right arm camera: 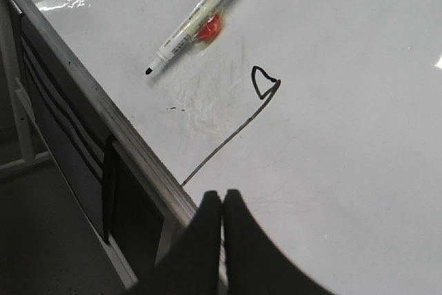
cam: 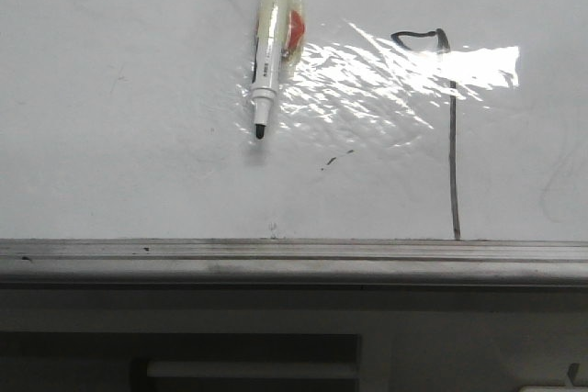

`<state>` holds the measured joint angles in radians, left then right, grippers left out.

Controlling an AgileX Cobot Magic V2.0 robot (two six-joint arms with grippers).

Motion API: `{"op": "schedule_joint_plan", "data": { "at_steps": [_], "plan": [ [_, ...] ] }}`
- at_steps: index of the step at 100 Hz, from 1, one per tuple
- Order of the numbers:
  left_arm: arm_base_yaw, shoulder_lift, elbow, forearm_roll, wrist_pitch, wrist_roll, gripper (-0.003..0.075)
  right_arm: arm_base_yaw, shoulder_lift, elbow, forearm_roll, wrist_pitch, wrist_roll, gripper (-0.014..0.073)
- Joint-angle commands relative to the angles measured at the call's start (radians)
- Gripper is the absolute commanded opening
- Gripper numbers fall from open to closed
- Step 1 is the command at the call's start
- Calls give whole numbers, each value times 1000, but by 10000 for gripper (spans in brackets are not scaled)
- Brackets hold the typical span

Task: Write number 9 on whiteboard

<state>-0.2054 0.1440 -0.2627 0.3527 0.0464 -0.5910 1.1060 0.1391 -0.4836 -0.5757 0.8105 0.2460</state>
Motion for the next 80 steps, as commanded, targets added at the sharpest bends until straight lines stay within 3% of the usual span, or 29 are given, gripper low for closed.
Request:
{"op": "schedule_joint_plan", "data": {
  "at_steps": [1, 6, 11, 20, 34, 53, 80],
  "plan": [
    [1, 18, 9, 29, -218, 46, -20, 1, 12, -22, -41, -62, 3, -41],
    [1, 18, 37, -84, -256, 166, -20, 1, 12, -22, -41, -62, 3, -41],
    [1, 18, 66, -289, -256, 321, -20, 1, 12, -22, -41, -62, 3, -41],
    [1, 11, 105, -383, -221, 492, -20, 1, 12, -22, -41, -62, 3, -41],
    [1, -30, 176, -371, -155, 570, -20, 1, 12, -22, -41, -60, 3, -41],
    [1, -109, 261, -368, -46, 571, -20, 1, 12, -22, -41, -60, 3, -41],
    [1, -176, 282, -370, 254, 571, -20, 1, 12, -22, -41, -60, 3, -41]
  ]
}}
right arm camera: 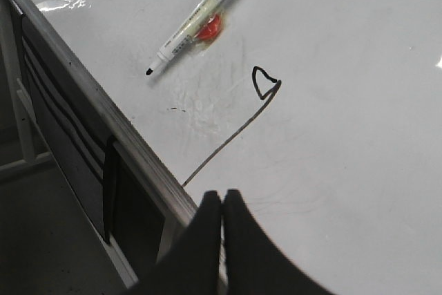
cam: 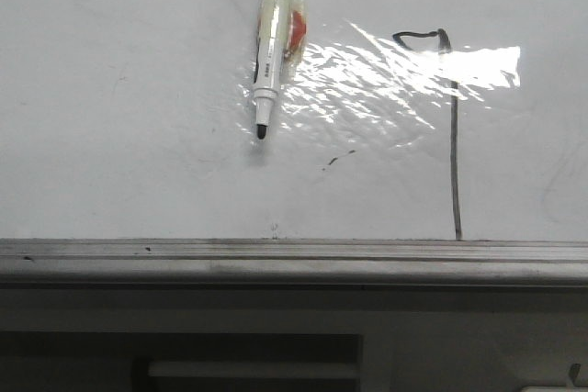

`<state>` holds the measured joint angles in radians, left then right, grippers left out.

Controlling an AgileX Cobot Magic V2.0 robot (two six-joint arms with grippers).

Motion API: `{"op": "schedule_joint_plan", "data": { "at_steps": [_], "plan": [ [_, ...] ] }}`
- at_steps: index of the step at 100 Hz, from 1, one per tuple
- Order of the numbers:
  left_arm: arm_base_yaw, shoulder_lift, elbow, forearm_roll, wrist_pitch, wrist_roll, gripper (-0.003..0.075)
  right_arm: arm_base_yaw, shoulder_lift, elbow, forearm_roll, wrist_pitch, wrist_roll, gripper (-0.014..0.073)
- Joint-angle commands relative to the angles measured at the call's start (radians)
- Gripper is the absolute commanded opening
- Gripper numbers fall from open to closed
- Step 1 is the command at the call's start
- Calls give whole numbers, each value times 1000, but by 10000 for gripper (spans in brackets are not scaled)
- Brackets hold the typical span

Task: Write number 9 on whiteboard

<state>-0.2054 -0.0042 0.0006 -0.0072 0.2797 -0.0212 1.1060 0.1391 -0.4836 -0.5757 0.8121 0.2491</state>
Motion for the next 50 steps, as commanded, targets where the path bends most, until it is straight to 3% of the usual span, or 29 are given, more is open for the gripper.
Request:
{"op": "schedule_joint_plan", "data": {
  "at_steps": [1, 50],
  "plan": [
    [1, -28, 19, -13, 18, 1, -20, 1, 12, -22, -41, -62, 0, -41],
    [1, -28, 19, -50, 28, 1, -20, 1, 12, -22, -43, -62, 0, -41]
  ]
}}
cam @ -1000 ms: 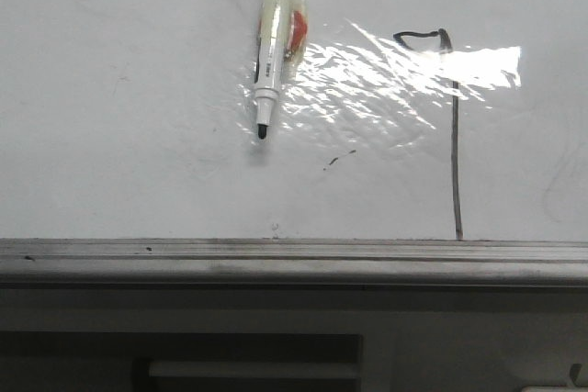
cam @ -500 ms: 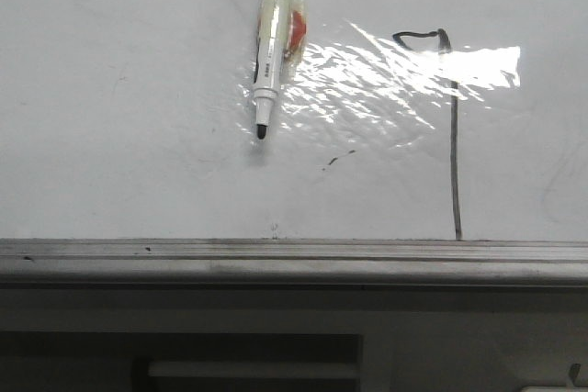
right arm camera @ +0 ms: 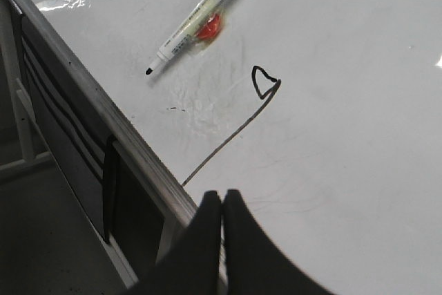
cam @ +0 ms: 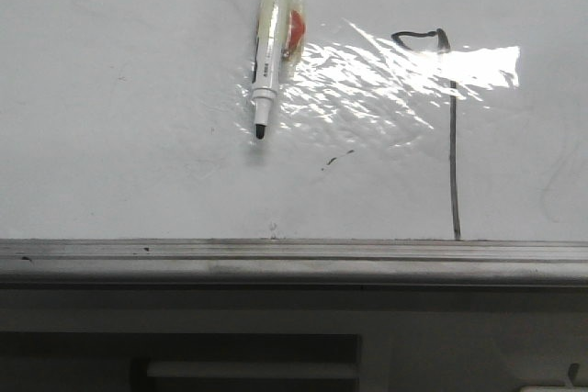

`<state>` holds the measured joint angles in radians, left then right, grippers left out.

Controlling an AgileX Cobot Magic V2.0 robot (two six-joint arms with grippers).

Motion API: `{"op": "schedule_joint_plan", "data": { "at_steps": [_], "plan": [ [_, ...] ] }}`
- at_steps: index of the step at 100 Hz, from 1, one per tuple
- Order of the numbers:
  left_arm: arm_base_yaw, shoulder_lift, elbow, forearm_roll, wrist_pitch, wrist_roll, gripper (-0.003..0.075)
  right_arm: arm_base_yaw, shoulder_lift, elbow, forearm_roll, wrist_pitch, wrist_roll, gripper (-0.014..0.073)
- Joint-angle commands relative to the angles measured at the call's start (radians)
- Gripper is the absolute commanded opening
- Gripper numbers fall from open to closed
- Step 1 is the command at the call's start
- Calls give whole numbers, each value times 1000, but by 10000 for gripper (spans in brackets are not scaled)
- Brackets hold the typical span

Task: Write number 9 on whiteboard

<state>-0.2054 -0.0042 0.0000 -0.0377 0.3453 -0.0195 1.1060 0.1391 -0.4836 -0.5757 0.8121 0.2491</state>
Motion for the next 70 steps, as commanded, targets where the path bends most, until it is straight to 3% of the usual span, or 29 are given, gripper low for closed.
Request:
{"op": "schedule_joint_plan", "data": {
  "at_steps": [1, 56, 70],
  "plan": [
    [1, -28, 19, -20, -37, 0, -20, 1, 12, -22, -43, -62, 0, -41],
    [1, -28, 19, -20, -37, 0, -20, -19, 12, 32, -72, -59, 0, -41],
    [1, -28, 19, -20, -37, 0, -20, -177, 12, 142, -56, -277, 0, -41]
  ]
}}
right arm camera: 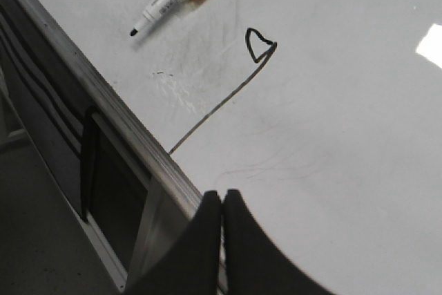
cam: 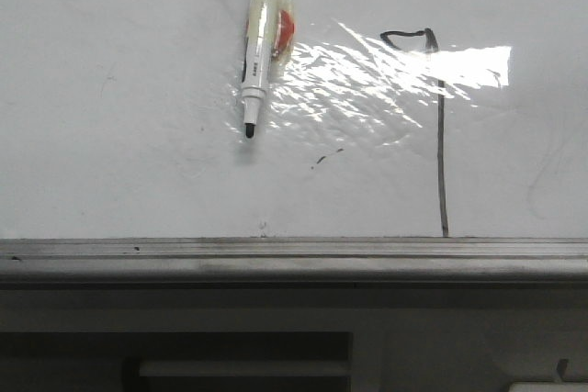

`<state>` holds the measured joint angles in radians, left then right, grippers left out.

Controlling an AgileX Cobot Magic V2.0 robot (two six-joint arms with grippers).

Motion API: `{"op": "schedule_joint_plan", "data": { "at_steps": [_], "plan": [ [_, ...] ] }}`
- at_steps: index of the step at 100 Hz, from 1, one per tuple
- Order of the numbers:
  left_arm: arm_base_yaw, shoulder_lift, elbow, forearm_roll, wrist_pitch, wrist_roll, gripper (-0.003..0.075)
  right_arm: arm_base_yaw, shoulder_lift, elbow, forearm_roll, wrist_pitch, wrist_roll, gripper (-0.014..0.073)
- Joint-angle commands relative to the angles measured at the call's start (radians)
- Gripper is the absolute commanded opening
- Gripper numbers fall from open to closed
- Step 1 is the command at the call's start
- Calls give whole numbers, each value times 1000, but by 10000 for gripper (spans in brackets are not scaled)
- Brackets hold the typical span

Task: Write number 9 on whiteboard

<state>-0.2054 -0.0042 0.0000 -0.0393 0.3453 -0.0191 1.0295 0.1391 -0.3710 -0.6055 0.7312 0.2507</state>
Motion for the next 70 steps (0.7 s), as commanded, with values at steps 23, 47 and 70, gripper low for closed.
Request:
{"op": "schedule_joint_plan", "data": {
  "at_steps": [23, 47, 70],
  "plan": [
    [1, -28, 19, -18, -37, -1, -20, -564, 12, 229, 356, -655, -74, -41],
    [1, -28, 19, -18, -37, -1, -20, -869, 5, 407, 358, -771, -74, -41],
    [1, -28, 19, -18, -37, -1, -20, -922, -111, 412, 362, -589, -74, -41]
  ]
}}
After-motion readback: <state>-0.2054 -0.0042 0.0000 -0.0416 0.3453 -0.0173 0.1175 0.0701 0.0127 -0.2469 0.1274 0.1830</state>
